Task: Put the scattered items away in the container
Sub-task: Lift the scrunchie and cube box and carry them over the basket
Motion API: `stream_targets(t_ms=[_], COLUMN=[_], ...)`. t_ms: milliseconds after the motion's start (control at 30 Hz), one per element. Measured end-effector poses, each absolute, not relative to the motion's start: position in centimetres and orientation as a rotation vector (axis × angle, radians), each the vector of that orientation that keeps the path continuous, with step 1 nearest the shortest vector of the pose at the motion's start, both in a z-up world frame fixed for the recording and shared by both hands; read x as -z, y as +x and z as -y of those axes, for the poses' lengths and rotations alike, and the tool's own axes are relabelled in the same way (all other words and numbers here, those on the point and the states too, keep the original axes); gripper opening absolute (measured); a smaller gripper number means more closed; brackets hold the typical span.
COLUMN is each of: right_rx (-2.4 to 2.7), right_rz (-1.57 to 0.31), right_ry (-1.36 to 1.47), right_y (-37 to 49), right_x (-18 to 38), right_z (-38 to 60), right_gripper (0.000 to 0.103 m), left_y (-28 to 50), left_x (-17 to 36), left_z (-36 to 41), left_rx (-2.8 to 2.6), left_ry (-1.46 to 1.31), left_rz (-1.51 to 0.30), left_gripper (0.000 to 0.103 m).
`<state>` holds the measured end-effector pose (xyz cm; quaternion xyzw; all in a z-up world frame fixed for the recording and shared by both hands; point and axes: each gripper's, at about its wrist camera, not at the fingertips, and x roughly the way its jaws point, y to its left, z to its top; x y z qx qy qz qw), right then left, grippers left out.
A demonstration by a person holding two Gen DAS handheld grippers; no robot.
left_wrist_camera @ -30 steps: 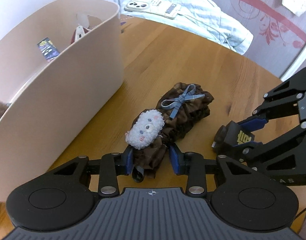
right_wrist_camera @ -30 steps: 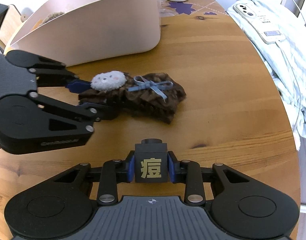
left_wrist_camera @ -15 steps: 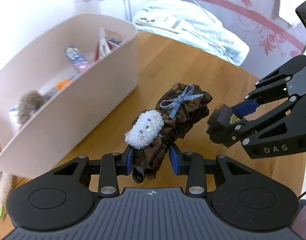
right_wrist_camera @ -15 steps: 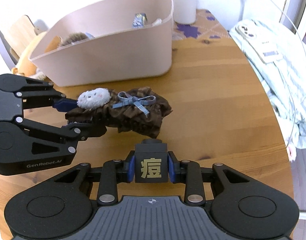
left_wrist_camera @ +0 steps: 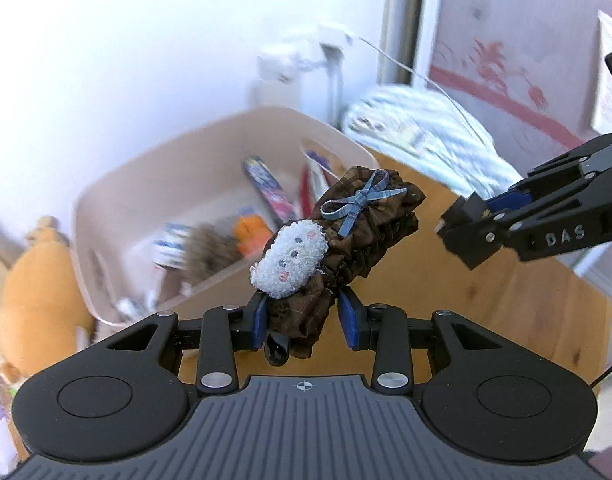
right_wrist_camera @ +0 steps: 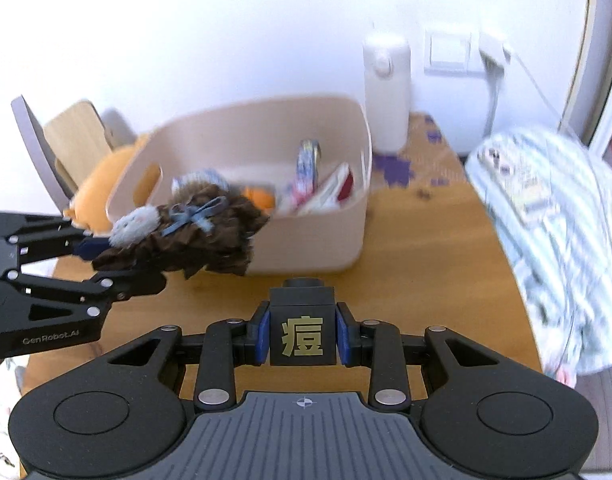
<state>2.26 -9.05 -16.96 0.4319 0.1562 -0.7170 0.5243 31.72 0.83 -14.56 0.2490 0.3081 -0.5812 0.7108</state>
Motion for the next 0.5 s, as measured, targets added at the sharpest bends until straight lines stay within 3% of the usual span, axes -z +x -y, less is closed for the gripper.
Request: stream_targets(t_ms=[500], right_rx=[1.724], right_rz=[-0.348], right_ry=[0.914], right_y=[-0.3], right_x=[13.3], right_z=[15.3], right_gripper=[0.029], left_y=[37.4], left_x=[12.7], left_z=[1.2], left_rx=[1.132], left_ry=[0.404], left_rz=[-0.715], left_gripper=[0.037])
